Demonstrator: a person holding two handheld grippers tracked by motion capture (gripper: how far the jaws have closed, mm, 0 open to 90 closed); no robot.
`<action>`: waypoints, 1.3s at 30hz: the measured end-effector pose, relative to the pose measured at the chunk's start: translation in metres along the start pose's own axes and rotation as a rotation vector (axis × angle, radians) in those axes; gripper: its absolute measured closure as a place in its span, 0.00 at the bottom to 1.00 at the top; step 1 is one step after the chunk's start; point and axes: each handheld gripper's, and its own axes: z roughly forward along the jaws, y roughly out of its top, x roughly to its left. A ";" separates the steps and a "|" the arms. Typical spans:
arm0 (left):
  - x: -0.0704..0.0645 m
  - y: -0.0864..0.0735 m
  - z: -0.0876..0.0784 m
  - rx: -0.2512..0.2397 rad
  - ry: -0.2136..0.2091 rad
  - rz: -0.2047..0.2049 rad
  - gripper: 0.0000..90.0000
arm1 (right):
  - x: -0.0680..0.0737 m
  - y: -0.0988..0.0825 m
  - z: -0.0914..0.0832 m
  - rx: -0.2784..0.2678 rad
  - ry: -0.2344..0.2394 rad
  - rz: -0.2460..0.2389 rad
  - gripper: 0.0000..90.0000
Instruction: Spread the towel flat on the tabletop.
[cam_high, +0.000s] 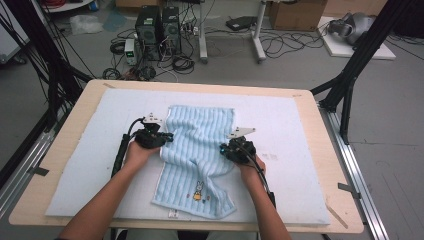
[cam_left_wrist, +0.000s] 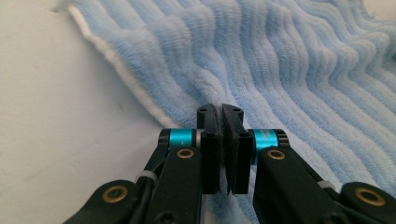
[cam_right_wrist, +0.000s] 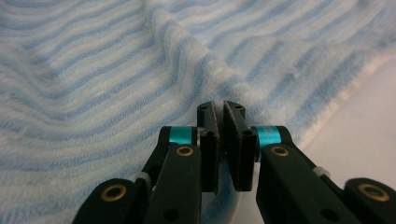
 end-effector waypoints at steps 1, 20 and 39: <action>0.003 0.001 0.001 -0.018 0.012 -0.004 0.95 | -0.003 0.003 0.004 0.001 -0.011 0.001 0.94; 0.025 0.020 0.022 -0.021 0.050 -0.103 0.72 | -0.041 0.028 0.033 -0.043 -0.153 0.075 0.82; -0.005 -0.022 -0.028 -0.048 -0.079 -0.047 0.48 | -0.013 -0.011 -0.026 -0.111 -0.052 0.138 0.52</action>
